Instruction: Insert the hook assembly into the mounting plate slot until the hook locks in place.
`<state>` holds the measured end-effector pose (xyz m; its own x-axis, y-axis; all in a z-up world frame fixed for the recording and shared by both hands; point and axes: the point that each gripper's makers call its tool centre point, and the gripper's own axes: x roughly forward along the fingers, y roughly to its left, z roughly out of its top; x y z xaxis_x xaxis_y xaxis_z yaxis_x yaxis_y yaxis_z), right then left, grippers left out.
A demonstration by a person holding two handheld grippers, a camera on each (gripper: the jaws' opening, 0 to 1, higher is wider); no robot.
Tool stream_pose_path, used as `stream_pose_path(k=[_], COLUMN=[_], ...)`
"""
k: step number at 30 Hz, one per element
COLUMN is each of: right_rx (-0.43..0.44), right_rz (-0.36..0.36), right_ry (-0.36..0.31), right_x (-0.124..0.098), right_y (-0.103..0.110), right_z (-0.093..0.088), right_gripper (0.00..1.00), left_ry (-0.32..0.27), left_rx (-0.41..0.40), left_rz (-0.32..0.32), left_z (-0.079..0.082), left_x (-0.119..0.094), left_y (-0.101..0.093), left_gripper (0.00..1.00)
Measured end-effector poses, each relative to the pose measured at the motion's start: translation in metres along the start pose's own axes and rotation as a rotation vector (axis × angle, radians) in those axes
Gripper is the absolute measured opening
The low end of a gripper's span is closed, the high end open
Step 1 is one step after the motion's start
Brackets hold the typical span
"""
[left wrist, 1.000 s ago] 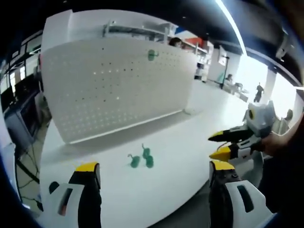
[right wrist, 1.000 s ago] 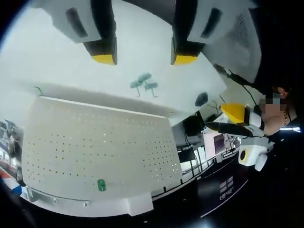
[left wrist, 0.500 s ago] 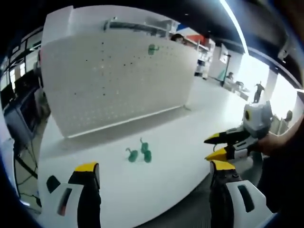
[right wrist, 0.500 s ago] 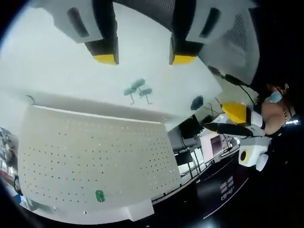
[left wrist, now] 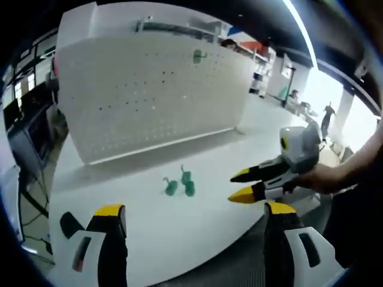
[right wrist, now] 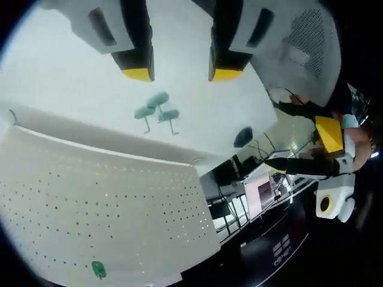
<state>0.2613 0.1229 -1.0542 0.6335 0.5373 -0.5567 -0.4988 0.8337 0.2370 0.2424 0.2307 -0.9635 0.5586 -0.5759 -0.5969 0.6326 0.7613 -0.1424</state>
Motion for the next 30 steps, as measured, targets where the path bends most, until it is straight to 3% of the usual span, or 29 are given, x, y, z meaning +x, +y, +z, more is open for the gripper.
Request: stream_pose_path(k=[14,30], right_rx=[0.032,-0.073], right_rz=[0.019,0.026], right_ry=[0.054,0.108], right_x=[0.055,0.099], right_y=[-0.016,-0.019], right_z=[0.009,0.012], right_gripper=[0.30,0.26], left_ry=[0.028,0.033], left_rx=[-0.017,-0.032], left_rz=[0.006,0.010], left_z=[-0.010,-0.005], left_x=[-0.002,0.002], left_y=[0.005,0.016], left_gripper=[0.96,0.95])
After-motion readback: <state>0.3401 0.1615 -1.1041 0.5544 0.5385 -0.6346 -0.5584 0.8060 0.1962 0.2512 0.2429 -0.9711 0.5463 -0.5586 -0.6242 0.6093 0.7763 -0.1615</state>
